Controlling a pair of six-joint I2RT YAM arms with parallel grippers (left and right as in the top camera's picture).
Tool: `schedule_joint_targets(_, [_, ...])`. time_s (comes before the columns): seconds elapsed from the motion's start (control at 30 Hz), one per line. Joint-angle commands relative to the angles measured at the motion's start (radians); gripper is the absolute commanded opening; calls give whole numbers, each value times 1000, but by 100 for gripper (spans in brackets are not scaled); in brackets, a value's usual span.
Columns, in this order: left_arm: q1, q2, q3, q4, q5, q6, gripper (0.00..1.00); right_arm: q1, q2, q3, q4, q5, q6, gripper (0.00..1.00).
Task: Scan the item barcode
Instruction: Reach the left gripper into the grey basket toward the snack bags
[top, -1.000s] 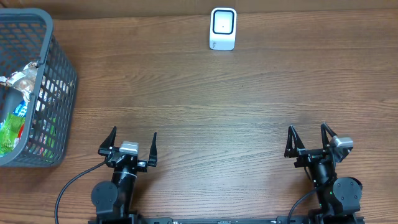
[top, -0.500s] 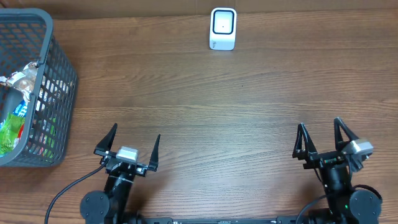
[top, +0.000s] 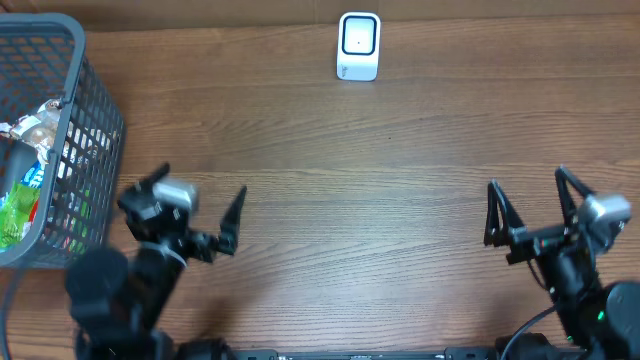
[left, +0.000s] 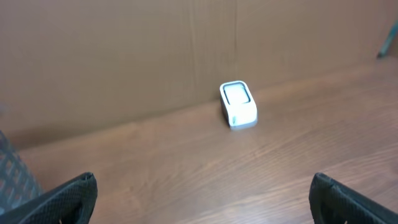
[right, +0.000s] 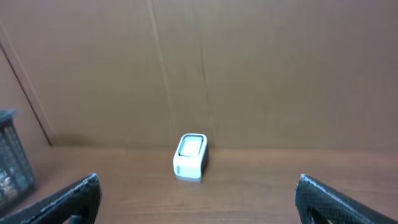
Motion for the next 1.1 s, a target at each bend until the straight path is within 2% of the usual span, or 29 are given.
schedule_joint_targets(0.0, [-6, 190, 245, -119, 10, 1, 100, 5, 150, 186, -84, -18, -64, 100])
schedule_joint_targets(0.1, [-6, 359, 473, -277, 10, 22, 100, 5, 293, 348, -200, -19, -76, 100])
schedule_joint_targets(0.13, [-6, 474, 644, -384, 9, 50, 100, 5, 396, 461, -287, -37, -93, 100])
schedule_joint_targets(0.17, [-6, 535, 734, -434, 9, 68, 100, 5, 452, 523, -336, -53, -105, 100])
schedule_joint_targets(0.33, [-6, 831, 1157, -636, 74, 106, 100, 5, 708, 813, -571, -78, -106, 100])
schedule_joint_targets(0.37, [-6, 859, 1188, -650, 84, 106, 100, 5, 743, 847, -592, -78, -106, 100])
schedule_joint_targets(0.6, [-6, 955, 1204, -662, 101, 72, 100, 5, 851, 868, -609, -187, -61, 100])
schedule_joint_targets(0.7, [18, 968, 1205, -631, 15, 60, 100, 5, 873, 868, -611, -203, -61, 100])
schedule_joint_targets(0.73, [39, 971, 1205, -610, -35, 13, 100, 5, 877, 868, -610, -209, -61, 100])
schedule_joint_targets(0.83, [151, 974, 1211, -563, -147, -147, 99, 5, 880, 868, -611, -209, -61, 100])
schedule_joint_targets(1.07, [524, 1064, 1211, -533, -180, -373, 97, 5, 880, 868, -622, -209, -61, 100])
